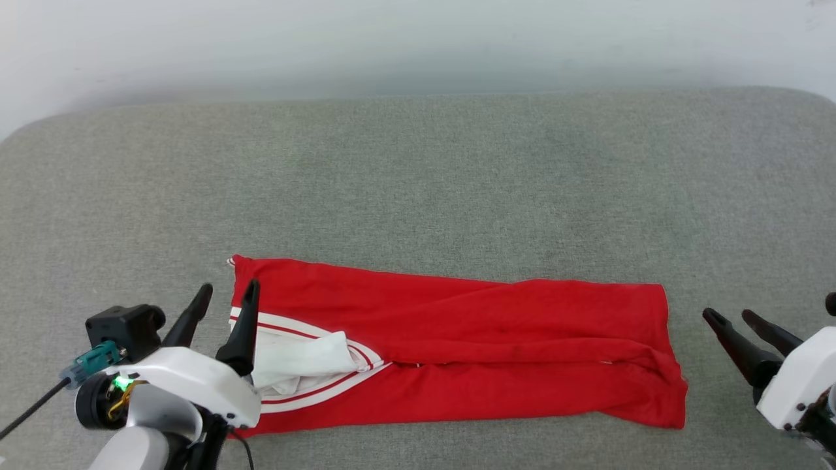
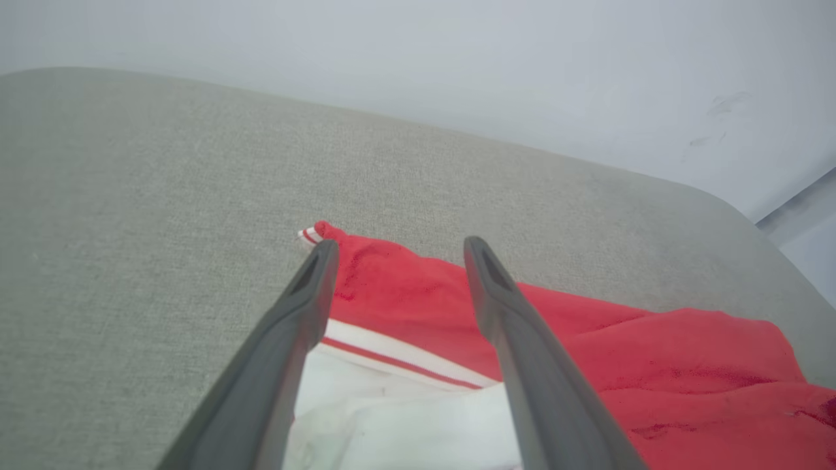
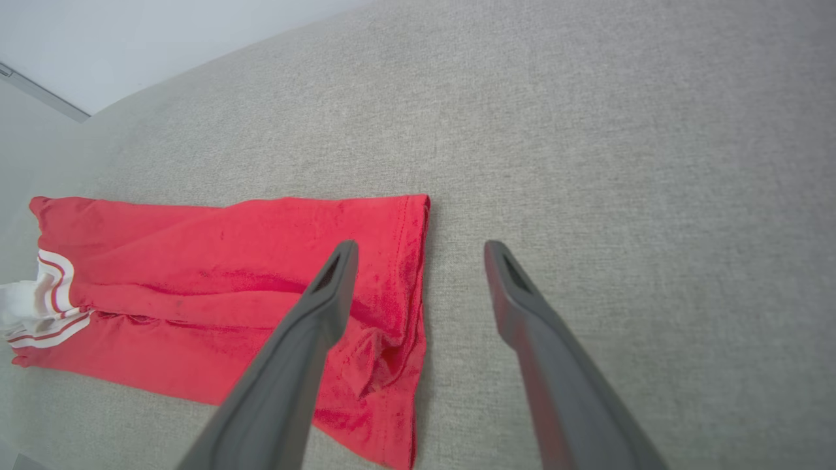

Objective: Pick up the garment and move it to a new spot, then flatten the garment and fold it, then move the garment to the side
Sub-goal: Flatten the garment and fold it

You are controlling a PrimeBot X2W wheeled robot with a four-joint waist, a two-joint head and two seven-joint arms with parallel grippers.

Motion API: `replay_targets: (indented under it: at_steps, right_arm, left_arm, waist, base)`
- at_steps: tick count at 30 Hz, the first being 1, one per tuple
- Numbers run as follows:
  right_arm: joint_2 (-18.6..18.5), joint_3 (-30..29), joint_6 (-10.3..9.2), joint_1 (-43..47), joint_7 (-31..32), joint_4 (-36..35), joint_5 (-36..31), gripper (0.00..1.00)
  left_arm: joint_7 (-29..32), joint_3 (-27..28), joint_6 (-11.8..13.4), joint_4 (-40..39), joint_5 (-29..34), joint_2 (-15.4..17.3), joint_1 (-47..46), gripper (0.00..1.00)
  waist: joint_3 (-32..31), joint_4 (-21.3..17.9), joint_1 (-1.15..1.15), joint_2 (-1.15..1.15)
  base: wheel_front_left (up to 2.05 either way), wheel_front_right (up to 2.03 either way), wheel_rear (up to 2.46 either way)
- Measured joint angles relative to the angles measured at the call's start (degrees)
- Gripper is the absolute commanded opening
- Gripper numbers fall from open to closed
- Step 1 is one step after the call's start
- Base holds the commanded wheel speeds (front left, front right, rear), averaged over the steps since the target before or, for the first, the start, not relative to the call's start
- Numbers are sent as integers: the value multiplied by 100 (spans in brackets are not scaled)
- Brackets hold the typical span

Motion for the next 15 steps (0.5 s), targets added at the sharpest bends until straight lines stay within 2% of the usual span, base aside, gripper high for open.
replay_targets:
  at_steps: [7, 15]
  right_arm:
    - [-79, -691, 0, 0, 1018, -14, -218, 100]
    - [175, -972, 0, 97, 1964, -56, -388, 100]
  left_arm:
    - [-1071, -181, 310, -123, 862, -345, -329, 100]
    - [-1436, -441, 594, -349, 1621, -409, -439, 100]
  waist:
    - [-109, 177, 0, 0]
    - [89, 489, 0, 0]
  base:
    - [0, 0, 0]
    - [0, 0, 0]
